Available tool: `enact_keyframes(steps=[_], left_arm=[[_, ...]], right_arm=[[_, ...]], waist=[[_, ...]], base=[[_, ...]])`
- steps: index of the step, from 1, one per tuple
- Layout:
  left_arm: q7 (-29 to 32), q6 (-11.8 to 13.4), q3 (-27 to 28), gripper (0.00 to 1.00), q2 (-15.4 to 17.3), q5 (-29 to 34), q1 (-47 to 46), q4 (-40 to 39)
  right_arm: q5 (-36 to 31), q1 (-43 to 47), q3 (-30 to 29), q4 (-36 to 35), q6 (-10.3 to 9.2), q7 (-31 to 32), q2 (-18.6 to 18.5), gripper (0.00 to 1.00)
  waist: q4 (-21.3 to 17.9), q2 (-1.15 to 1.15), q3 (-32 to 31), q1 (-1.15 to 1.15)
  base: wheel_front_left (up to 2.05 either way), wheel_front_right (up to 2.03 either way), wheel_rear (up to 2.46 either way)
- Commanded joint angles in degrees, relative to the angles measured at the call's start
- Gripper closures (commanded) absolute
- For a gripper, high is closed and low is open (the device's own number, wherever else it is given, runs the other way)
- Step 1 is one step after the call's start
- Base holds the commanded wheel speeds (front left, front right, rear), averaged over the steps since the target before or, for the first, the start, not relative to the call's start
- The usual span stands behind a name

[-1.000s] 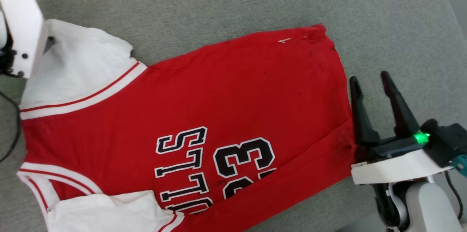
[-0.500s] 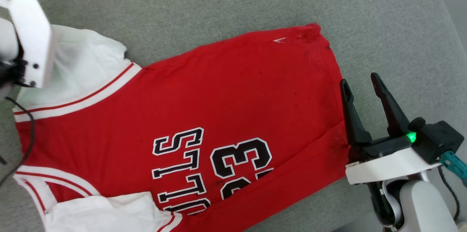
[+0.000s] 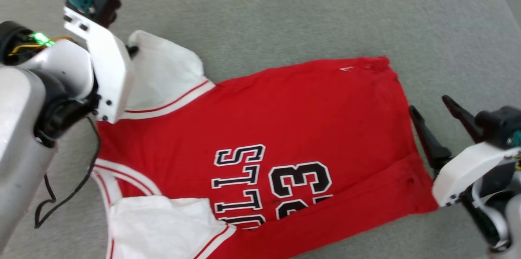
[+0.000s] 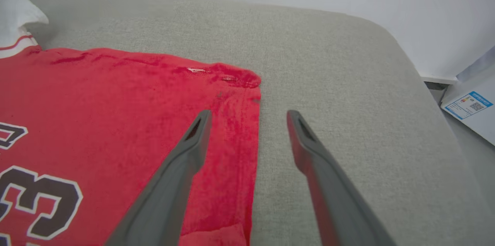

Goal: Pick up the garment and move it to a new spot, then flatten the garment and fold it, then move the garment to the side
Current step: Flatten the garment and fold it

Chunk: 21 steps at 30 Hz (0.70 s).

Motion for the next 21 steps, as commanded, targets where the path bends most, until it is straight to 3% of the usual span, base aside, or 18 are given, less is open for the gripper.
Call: enact_keyframes(steps=[1,3,8,15,21], left_arm=[[-1.4,-0.2,-0.4,1.00,-0.3,-0.3,0.8,-1.7],[-3.7,-0.3,-0.3,1.00,-0.5,-0.6,1.5,-4.4],[-5.7,-0.1,-0.7,1.00,-0.1,-1.0,3.7,-11.5],[-6.7,1.2,-0.8,1.00,1.1,-0.2,6.4,-19.9],[-8.5,2.3,-0.9,1.00,0.5,-0.1,8.4,-24.9]], right_arm=[[1.5,-1.5,-0.2,0.0,-0.05,4.6,-1.6,0.00],[2.9,-3.1,1.1,-0.2,-0.04,12.1,-6.1,0.00],[8.3,-8.1,0.8,1.4,-0.06,26.6,-12.7,0.00],[13.0,-16.1,0.9,6.4,-0.05,38.8,-15.6,0.00],[10.8,-21.4,1.5,11.4,-0.05,43.8,-16.9,0.00]], waist=[[3.4,0.00,-2.1,0.00],[5.0,0.00,-2.2,0.00],[9.2,0.00,-1.1,0.00],[13.7,0.00,1.9,0.00],[16.6,0.00,4.2,0.00]], base=[[0.00,0.00,0.00],[0.00,0.00,0.00],[0.00,0.00,0.00],[0.00,0.00,0.00],[0.00,0.00,0.00]])
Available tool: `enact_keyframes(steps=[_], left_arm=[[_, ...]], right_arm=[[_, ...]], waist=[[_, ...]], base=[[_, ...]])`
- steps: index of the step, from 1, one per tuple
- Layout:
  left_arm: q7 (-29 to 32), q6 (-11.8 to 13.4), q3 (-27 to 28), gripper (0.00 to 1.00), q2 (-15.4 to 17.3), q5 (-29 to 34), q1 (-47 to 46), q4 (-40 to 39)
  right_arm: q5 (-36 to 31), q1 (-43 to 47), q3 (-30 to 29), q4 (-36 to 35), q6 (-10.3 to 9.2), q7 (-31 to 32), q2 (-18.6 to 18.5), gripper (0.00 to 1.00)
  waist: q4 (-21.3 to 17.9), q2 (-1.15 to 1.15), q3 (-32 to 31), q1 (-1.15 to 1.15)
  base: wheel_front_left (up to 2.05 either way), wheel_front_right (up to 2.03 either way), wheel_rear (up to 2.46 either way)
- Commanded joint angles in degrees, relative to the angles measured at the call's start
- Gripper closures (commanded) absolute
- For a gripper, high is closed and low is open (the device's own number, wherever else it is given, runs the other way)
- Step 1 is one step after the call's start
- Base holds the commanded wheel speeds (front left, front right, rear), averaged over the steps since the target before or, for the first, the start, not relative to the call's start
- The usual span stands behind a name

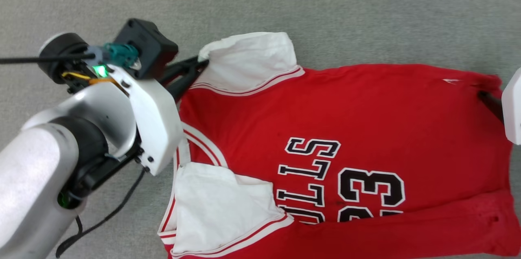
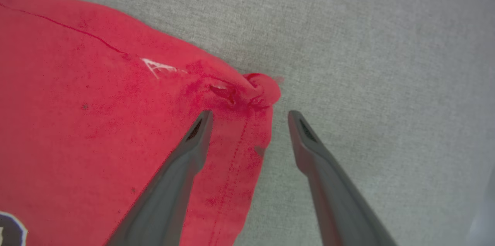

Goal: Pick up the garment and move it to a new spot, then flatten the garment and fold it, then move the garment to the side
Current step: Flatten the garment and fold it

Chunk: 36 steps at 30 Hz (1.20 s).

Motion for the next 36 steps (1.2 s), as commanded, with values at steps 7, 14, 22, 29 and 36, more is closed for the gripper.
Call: enact_keyframes(steps=[7,14,22,29,36], left_arm=[[-1.7,0.9,-0.7,1.00,-1.0,0.6,2.3,-3.3],[-3.4,1.2,-1.3,1.00,-1.9,0.7,3.5,-2.6],[-6.2,2.5,-0.2,1.00,-1.6,0.5,6.1,0.3],[-9.4,5.0,0.8,1.00,-1.9,-0.3,10.7,1.9],[-10.5,7.3,1.0,1.00,-0.3,-1.8,17.9,0.4]], right_arm=[[-3.0,-1.3,3.8,6.8,-0.03,0.3,0.6,0.00],[-2.9,1.8,7.2,11.7,0.06,-1.4,2.1,1.00],[-4.7,-0.3,5.8,12.1,-0.04,-6.7,1.3,1.00],[-4.2,1.9,2.8,9.0,-0.05,-9.9,2.0,1.00],[-2.8,12.2,-2.5,1.7,-0.05,-11.6,3.5,1.00]], waist=[[3.7,0.00,3.1,0.00],[4.9,0.00,3.0,0.00],[3.5,0.00,-1.3,0.00],[2.0,0.00,-8.3,0.00],[1.5,0.00,-13.5,0.00]], base=[[0.00,0.00,0.00],[0.00,0.00,0.00],[0.00,0.00,0.00],[0.00,0.00,0.00],[0.00,0.00,0.00]])
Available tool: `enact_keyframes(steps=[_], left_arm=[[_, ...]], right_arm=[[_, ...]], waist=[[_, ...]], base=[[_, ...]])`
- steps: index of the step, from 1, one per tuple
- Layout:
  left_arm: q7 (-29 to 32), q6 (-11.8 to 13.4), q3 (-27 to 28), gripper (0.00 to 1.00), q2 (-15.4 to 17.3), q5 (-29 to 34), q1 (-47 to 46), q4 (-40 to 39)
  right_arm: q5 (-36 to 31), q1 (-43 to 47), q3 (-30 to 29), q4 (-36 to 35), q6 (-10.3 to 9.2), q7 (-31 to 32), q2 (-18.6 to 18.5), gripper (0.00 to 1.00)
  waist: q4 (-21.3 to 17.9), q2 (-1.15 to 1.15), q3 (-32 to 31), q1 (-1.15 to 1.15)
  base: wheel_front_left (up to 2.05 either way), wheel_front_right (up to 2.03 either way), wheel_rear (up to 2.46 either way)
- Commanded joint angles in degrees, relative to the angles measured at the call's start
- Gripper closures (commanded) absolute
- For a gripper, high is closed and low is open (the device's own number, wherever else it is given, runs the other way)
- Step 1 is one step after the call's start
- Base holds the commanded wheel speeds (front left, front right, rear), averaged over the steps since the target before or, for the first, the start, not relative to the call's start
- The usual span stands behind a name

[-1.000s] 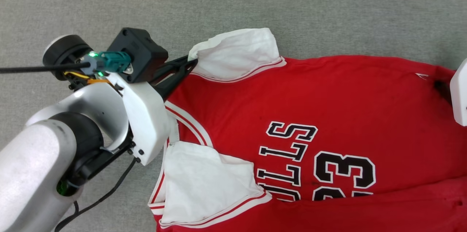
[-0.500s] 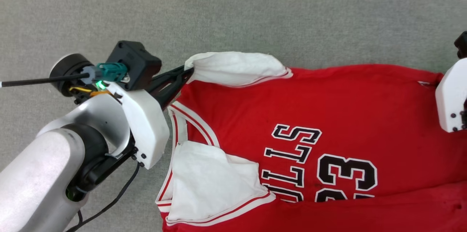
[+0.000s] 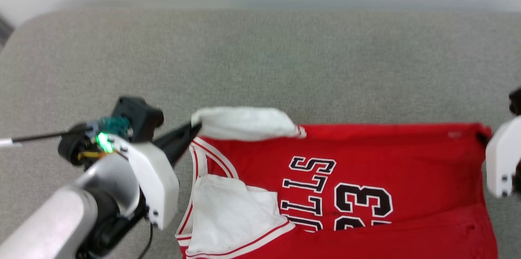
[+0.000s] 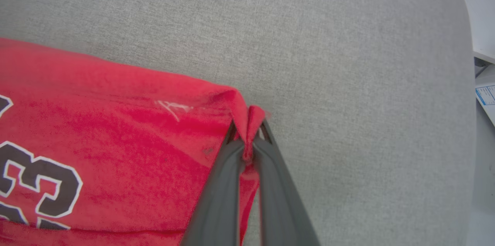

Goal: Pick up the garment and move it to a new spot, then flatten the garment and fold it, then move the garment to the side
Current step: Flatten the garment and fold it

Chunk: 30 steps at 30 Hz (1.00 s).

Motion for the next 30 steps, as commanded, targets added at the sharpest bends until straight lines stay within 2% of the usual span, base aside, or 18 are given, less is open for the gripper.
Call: enact_keyframes(steps=[1,8,13,19,24,29,30], left_arm=[[-0.2,0.5,-0.2,1.00,0.2,-0.3,1.6,-0.2],[-0.6,2.5,-1.8,1.00,1.8,-1.2,9.9,-1.0],[-1.4,4.1,-2.4,1.00,3.1,-2.8,16.3,-0.3],[-1.3,2.7,-5.3,1.00,2.3,-4.2,20.7,2.9],[-1.7,1.8,-7.7,1.00,0.7,-2.1,20.0,7.4],[-3.1,0.3,-8.9,1.00,-1.1,-1.4,18.9,11.7],[-3.4,0.1,-9.2,1.00,-1.4,-1.1,18.6,12.5]], right_arm=[[0.4,2.3,-0.6,-0.9,-0.04,-0.3,0.7,1.00],[1.5,15.0,-3.9,-6.3,-0.05,-0.3,2.0,1.00],[3.4,20.5,-4.0,-8.3,-0.05,0.2,2.9,1.00],[3.1,24.0,-2.0,-6.2,-0.05,-0.6,0.8,1.00],[2.0,23.3,0.4,-3.6,-0.05,-2.3,-0.6,1.00],[3.5,22.1,1.8,-1.2,-0.05,-3.9,-0.3,1.00],[4.0,21.9,2.2,-1.1,-0.04,-4.3,-0.4,0.97]], waist=[[-0.3,0.00,-1.9,0.00],[-0.6,0.00,-5.1,0.00],[-0.8,0.00,-6.1,0.00],[-0.4,0.00,-6.3,0.00],[-0.3,0.00,-5.9,0.00],[-0.3,0.00,-5.3,0.00],[-0.3,0.00,-5.2,0.00]], base=[[0.00,0.00,0.00],[0.00,0.00,0.00],[0.00,0.00,0.00],[0.00,0.00,0.00],[0.00,0.00,0.00],[0.00,0.00,0.00],[0.00,0.00,0.00]])
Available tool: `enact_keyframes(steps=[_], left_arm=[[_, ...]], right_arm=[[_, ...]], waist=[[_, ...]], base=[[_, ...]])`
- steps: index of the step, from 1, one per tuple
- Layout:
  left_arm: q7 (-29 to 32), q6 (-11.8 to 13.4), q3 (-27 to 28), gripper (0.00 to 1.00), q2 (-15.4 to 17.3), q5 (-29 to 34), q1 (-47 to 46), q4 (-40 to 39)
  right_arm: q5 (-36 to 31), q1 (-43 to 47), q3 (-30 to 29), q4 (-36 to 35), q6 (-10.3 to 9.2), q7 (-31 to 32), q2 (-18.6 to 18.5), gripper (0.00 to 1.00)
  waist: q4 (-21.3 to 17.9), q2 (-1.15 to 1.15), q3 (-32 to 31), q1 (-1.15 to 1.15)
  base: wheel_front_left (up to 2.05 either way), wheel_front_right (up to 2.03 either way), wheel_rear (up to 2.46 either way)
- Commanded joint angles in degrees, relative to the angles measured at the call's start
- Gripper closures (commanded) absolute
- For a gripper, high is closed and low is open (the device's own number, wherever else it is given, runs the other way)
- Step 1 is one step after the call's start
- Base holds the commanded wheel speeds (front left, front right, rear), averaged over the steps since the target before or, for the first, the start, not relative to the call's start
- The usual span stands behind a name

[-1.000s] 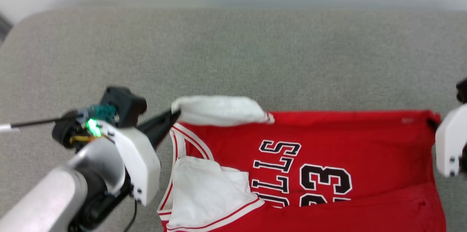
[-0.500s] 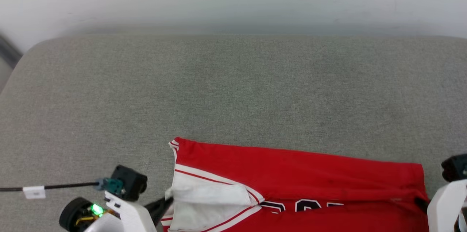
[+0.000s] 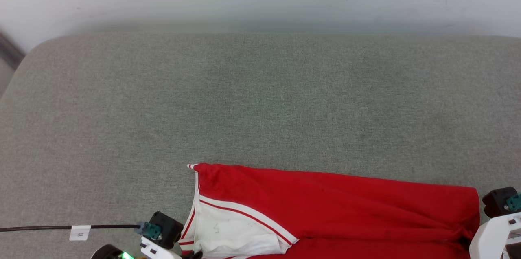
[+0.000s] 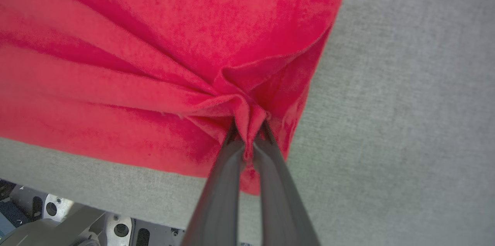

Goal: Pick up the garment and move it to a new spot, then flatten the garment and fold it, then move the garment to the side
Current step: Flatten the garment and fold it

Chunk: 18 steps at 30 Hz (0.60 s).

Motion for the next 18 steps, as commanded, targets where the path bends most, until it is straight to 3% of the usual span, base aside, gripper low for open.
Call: enact_keyframes(steps=[1,2,12,18], left_arm=[[-1.0,-0.2,0.0,0.57,-0.4,0.9,-1.2,0.8],[-2.0,0.3,0.2,0.00,-0.8,1.6,-1.5,1.6],[-7.7,0.8,2.7,0.00,-2.7,1.5,-3.0,3.9],[-18.6,3.0,7.3,0.00,-4.7,2.8,-3.2,2.7]], right_arm=[[0.7,-0.8,0.6,0.3,-0.03,-0.9,-0.2,0.53],[1.1,-0.9,0.8,0.6,-0.03,-1.4,-0.3,0.00],[6.4,0.0,-1.2,-0.9,-0.03,-5.9,-1.1,0.00],[8.9,1.4,-5.8,-5.7,-0.03,-5.0,1.0,0.00]], waist=[[0.0,0.00,0.1,0.00],[0.0,0.00,0.2,0.00],[0.2,0.00,-1.8,0.00],[0.4,0.00,-3.4,0.00]], base=[[0.00,0.00,0.00],[0.00,0.00,0.00],[0.00,0.00,0.00],[0.00,0.00,0.00]])
